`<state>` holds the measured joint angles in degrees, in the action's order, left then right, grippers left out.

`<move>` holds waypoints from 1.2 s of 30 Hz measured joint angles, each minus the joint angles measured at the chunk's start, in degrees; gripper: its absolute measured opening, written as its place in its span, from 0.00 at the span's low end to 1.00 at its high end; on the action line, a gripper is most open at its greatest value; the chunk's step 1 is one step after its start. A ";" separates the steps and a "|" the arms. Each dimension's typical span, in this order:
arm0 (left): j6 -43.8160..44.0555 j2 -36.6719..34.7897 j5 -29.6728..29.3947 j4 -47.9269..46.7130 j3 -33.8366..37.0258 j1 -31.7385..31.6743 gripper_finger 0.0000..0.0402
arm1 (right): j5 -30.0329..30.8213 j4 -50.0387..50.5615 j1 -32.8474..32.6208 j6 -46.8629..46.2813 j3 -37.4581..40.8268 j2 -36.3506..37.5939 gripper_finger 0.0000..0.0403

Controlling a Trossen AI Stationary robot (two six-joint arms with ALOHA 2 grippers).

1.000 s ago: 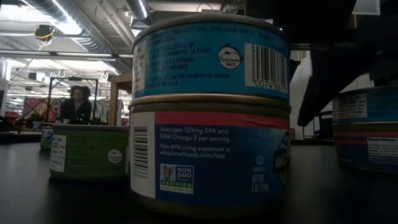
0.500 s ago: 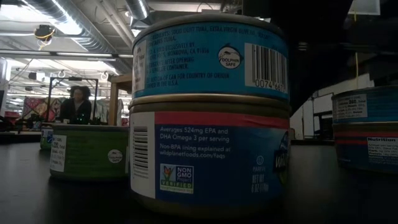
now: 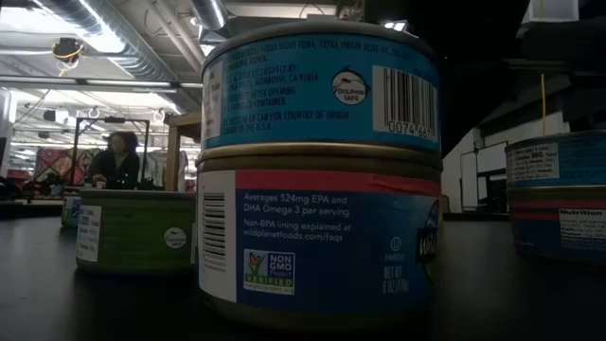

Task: Stack canned seafood by type on shelf
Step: Stack the red tuna can on top of the red tuna cans on the shelf

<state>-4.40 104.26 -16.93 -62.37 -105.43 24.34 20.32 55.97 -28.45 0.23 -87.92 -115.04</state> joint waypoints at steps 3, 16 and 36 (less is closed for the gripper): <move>0.22 -0.19 -0.10 0.03 -0.94 0.00 0.18 | -0.56 -0.07 0.02 0.00 -1.22 -0.21 0.00; 1.35 -4.83 -1.28 -0.27 -2.29 0.00 0.18 | 1.13 -0.11 0.02 0.11 -1.99 -0.25 0.00; 3.76 -12.11 -3.02 -6.47 -2.32 0.00 0.18 | 4.62 2.02 0.56 2.21 -7.08 0.04 0.00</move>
<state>-0.65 92.15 -19.95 -68.84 -107.74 24.34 24.94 57.98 -27.88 2.44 -95.00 -115.00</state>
